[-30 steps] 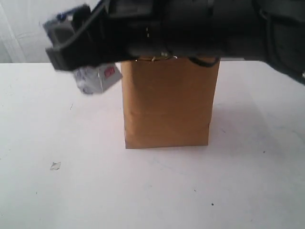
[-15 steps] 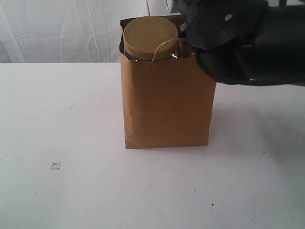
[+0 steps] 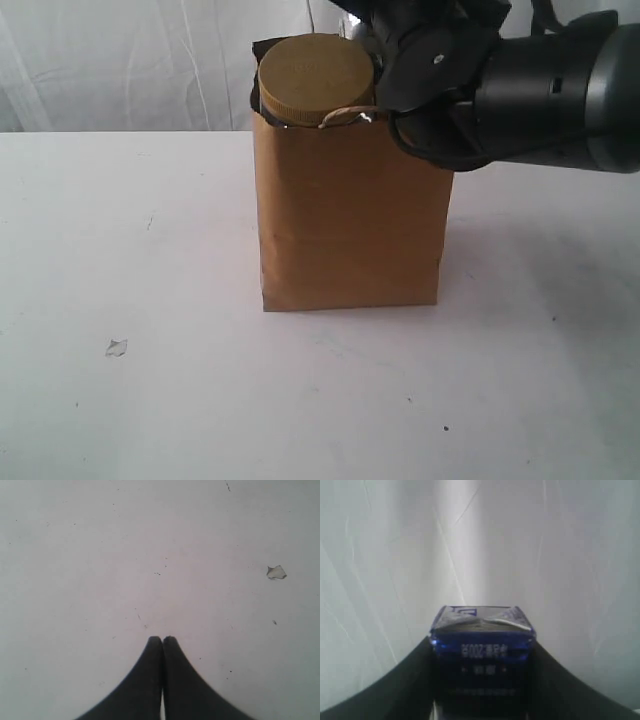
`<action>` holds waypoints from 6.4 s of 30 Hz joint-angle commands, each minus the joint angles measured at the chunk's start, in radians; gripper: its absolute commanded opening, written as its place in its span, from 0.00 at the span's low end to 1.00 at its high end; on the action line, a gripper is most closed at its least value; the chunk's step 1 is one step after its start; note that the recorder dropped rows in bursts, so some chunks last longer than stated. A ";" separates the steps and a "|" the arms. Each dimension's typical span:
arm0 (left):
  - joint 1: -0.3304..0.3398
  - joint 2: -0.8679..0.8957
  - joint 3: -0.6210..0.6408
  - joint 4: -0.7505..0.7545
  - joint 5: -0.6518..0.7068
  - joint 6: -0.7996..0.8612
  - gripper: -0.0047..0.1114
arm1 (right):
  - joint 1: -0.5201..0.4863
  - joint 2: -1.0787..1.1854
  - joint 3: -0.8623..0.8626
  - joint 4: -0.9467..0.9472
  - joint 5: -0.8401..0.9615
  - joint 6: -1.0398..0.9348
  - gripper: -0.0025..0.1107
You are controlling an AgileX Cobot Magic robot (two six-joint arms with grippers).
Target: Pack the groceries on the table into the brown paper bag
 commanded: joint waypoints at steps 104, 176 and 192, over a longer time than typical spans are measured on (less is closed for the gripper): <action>-0.006 -0.005 0.003 -0.006 0.003 0.000 0.04 | -0.795 -1.106 0.474 0.205 1.254 -0.757 0.02; -0.002 -0.005 0.003 0.010 0.058 -0.052 0.04 | -0.721 -1.692 1.251 -1.025 1.133 0.645 0.02; 0.002 -0.005 0.003 0.012 0.057 -0.058 0.04 | -0.721 -1.692 1.251 -1.027 1.133 0.645 0.02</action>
